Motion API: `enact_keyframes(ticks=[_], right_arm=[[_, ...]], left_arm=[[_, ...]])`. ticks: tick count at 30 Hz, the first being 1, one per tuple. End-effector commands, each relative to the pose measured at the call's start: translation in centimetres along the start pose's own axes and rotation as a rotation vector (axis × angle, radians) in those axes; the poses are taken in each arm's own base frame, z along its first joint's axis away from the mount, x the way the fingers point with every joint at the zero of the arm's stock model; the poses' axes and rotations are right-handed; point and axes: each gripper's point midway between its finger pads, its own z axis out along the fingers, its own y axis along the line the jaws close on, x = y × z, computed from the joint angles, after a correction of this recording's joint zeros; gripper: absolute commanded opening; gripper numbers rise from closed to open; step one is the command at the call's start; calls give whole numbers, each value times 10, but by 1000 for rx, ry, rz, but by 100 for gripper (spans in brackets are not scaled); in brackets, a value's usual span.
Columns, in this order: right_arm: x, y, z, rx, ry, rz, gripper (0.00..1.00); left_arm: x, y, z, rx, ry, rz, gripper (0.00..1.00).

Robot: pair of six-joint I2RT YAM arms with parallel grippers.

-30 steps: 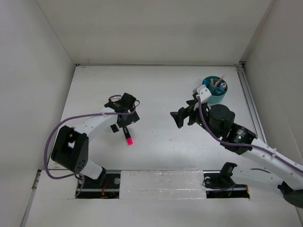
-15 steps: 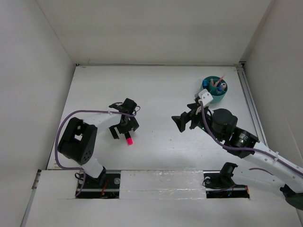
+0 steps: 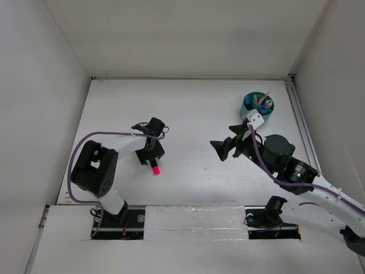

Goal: Sort the stationery into containers
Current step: Pick up the pen from the center of the board.

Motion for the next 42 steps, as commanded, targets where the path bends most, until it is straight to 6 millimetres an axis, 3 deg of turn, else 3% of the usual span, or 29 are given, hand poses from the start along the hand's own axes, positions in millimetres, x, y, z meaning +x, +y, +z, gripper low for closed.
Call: enact_keyframes(ticks=[1,6,10,11,14,20,25,29,34,37,38,40,41,42], right_arm=[[-6,5,1,-24,-28,5,99],[-4,7,2,-33,-27,5,99],[-3,8,4,-33,-27,5,98],[-3,8,4,-33,-27,5,98],[0,10,6,-42,-16,2,98],[3,12,11,-50,-5,0,98],[5,24,17,-110,-27,5,98],[19,36,30,-163,4,9,98],[36,56,43,-264,26,7,98],[49,69,48,-346,7,-14,98],[39,75,48,-376,-57,-20,98],[41,84,48,-436,-96,-21,98],[53,86,46,-451,-98,-22,98],[43,89,47,-470,-162,-13,98]], left_arm=[[23,33,30,-113,83,-2,54],[25,37,36,-106,88,-8,43],[25,30,36,-75,91,-14,26],[25,27,36,-58,97,-6,15],[26,26,38,-52,104,2,1],[21,4,26,58,103,6,0],[-13,-27,-11,193,3,-90,0],[-40,-54,-48,306,-53,-181,0],[-60,-81,-96,472,-79,-282,0],[-75,-89,-128,548,-114,-332,0],[-79,-92,-136,568,-117,-361,0],[-86,-92,-154,602,-139,-402,0],[-90,-93,-163,625,-146,-423,0],[-91,-94,-170,643,-139,-468,0]])
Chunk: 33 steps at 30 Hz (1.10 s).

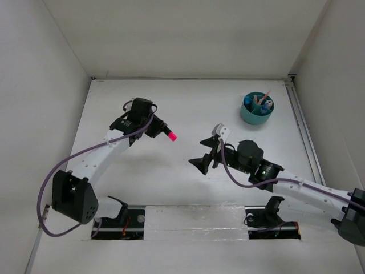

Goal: Sort the stationery into containers
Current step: Pick up the pen from the center of the board.

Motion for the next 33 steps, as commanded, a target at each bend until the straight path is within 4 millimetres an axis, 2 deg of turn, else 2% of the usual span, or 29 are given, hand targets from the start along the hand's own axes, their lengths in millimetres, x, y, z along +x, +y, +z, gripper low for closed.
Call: enact_keyframes(ticks=[1,2,3,6,7,9,10,11,12,13,14,15,16,17,18,20,21,23,25,27,29,30,31,33], right_arm=[[-43,25,4,-138,-240,-48,98],[-36,27,5,-151,-242,-38,98],[-44,29,10,-170,-285,-48,98],[-40,33,21,-202,-307,-49,98],[-33,33,29,-212,-297,-48,98],[-45,41,36,-256,-330,-64,97],[-44,39,44,-263,-330,-55,97],[-45,42,48,-282,-326,-59,95],[-59,37,54,-274,-348,-47,92],[-60,32,59,-264,-349,-37,90],[-72,33,56,-263,-395,-11,90],[-79,26,55,-222,-433,4,90],[-77,23,54,-209,-456,3,90],[-89,25,50,-208,-526,5,90],[-94,19,51,-173,-553,13,90],[-88,17,51,-151,-571,23,90],[-93,14,48,-138,-627,10,90],[-88,5,43,-93,-675,22,90],[-94,0,39,-80,-776,65,90],[-88,-2,38,-86,-817,93,91],[-80,-3,54,-98,-807,126,91],[-88,-3,60,-102,-826,124,91],[-83,-2,68,-112,-811,120,91],[-93,-1,68,-118,-837,117,91]], left_arm=[[-14,-34,-36,117,-37,-138,0],[-16,-40,-40,154,-47,-161,0],[-18,-43,-45,178,-52,-185,0],[-19,-57,-59,250,-42,-256,0],[-18,-60,-64,266,-29,-270,0],[-22,-67,-70,302,-27,-308,0],[-20,-68,-69,310,-10,-321,0],[-18,-75,-78,344,11,-336,0],[-15,-73,-75,357,27,-380,0],[-14,-74,-77,376,37,-403,0],[-13,-76,-87,422,48,-425,0],[-9,-67,-81,426,53,-450,0],[-12,-74,-88,486,49,-473,0],[-13,-75,-93,508,58,-517,0],[-19,-75,-101,540,30,-536,0],[-23,-74,-108,549,8,-551,0],[-25,-74,-108,548,2,-564,0],[-30,-78,-120,581,-11,-580,0],[-33,-81,-122,592,-8,-626,0],[-36,-87,-129,637,-4,-648,0],[-36,-89,-128,658,20,-687,0],[-39,-95,-133,698,24,-701,0],[-40,-98,-136,716,30,-716,0],[-40,-96,-132,721,43,-751,0]])
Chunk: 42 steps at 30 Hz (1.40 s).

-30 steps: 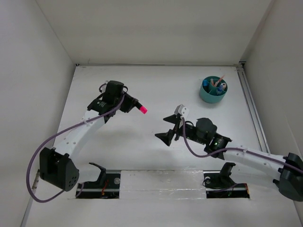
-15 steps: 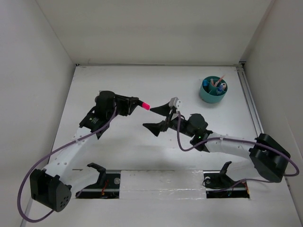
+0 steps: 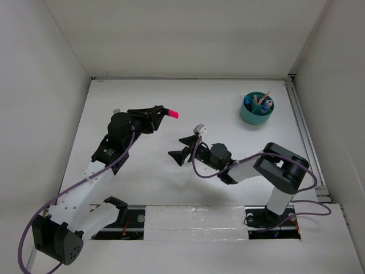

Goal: Sort the stationery into containers
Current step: Pick up the pen from the center of the board.

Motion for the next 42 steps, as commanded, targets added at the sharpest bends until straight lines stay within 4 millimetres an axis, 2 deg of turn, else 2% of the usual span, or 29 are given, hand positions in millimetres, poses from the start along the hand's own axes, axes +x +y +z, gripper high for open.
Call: enact_keyframes(ticks=[1,9,12,19,25,34,39,42], right_arm=[[-172,45,-11,-152,-649,-40,91],[-222,43,-37,-130,-769,-87,92],[-228,41,-40,-110,-788,-93,92],[-258,48,-39,-114,-868,-137,92],[-275,50,-37,-125,-909,-149,92],[-291,56,-38,-142,-952,-166,78],[-309,66,-40,-178,-997,-183,76],[-314,64,-41,-173,-1009,-189,75]], left_arm=[[3,-24,-4,106,24,-105,0],[-7,-42,-17,184,-12,-128,0],[-7,-39,-12,169,-1,-127,0],[3,-40,-4,155,56,-123,0],[8,-44,-4,157,81,-129,0],[15,-44,-2,154,121,-136,0],[16,-43,-2,160,135,-134,0],[16,-43,-2,160,135,-134,0]])
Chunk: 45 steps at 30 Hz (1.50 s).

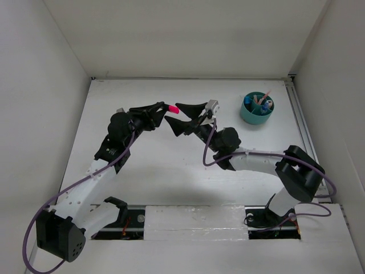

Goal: Sort the stationery into containers
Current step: Pick up the pen from the center of the board.

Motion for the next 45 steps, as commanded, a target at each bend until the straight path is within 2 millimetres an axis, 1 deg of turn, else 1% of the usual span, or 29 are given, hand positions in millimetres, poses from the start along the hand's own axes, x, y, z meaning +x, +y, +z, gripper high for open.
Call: enact_keyframes(ticks=[1,2,3,4,5,6,7,8,11,12,13,15,17,20,22,23,24,25,27,28,29,30,34,35,36,38,39,45], right_arm=[[-149,26,-7,-118,-569,-50,74],[-143,25,-5,-115,-557,-49,72],[-148,24,-4,-123,-567,-47,71],[-143,24,-3,-124,-557,-38,67],[-143,24,-3,-124,-557,-38,60],[-143,24,-3,-124,-557,-38,60],[-143,24,-3,-124,-557,-38,56],[-139,23,-2,-123,-548,-37,54],[-146,26,0,-137,-567,-42,46],[-141,25,1,-135,-558,-41,45],[-141,25,1,-135,-558,-41,42],[-141,25,1,-135,-558,-41,41],[-141,25,1,-133,-559,-50,36],[-141,25,1,-133,-559,-50,36],[-141,25,1,-133,-559,-50,30],[-141,25,1,-133,-559,-50,30],[-141,25,1,-133,-559,-50,28],[-142,21,1,-126,-559,-57,23],[-145,21,2,-128,-568,-57,22],[-145,21,2,-128,-568,-57,10],[-141,20,3,-126,-560,-57,2],[-141,20,3,-126,-559,-57,0],[-141,19,3,-116,-562,-54,0],[-141,21,3,-129,-559,-58,0],[-141,18,3,-125,-559,-56,0],[-140,22,3,-151,-553,-52,0],[-145,21,2,-158,-559,-52,0],[-146,25,1,-213,-551,-67,0]], left_arm=[[19,-33,-8,94,65,1,0],[19,-33,-8,94,65,1,0],[19,-33,-8,94,65,1,0],[19,-32,-8,95,64,10,0],[19,-32,-8,95,64,10,0],[19,-32,-8,95,64,10,0],[20,-31,-9,90,74,11,0],[19,-29,-6,82,71,10,0],[19,-29,-6,82,71,10,0],[19,-29,-6,82,71,10,0],[19,-26,-4,70,75,10,0],[20,-28,-4,78,79,11,0],[20,-28,-4,78,79,11,0],[19,-25,-2,70,75,10,0],[19,-25,-2,70,75,10,0],[19,-25,-2,70,75,10,0],[19,-25,-2,70,75,10,0],[19,-25,-2,70,75,10,0],[19,-25,-2,70,75,10,0],[19,-25,-2,70,75,10,0],[19,-25,-2,70,75,10,0],[19,-25,-2,70,75,10,0],[17,-23,1,61,71,9,0],[17,-22,1,62,71,19,0],[17,-19,3,50,76,19,0],[19,-18,3,47,84,39,0],[18,-17,5,47,84,39,0],[20,-14,5,44,94,85,0]])
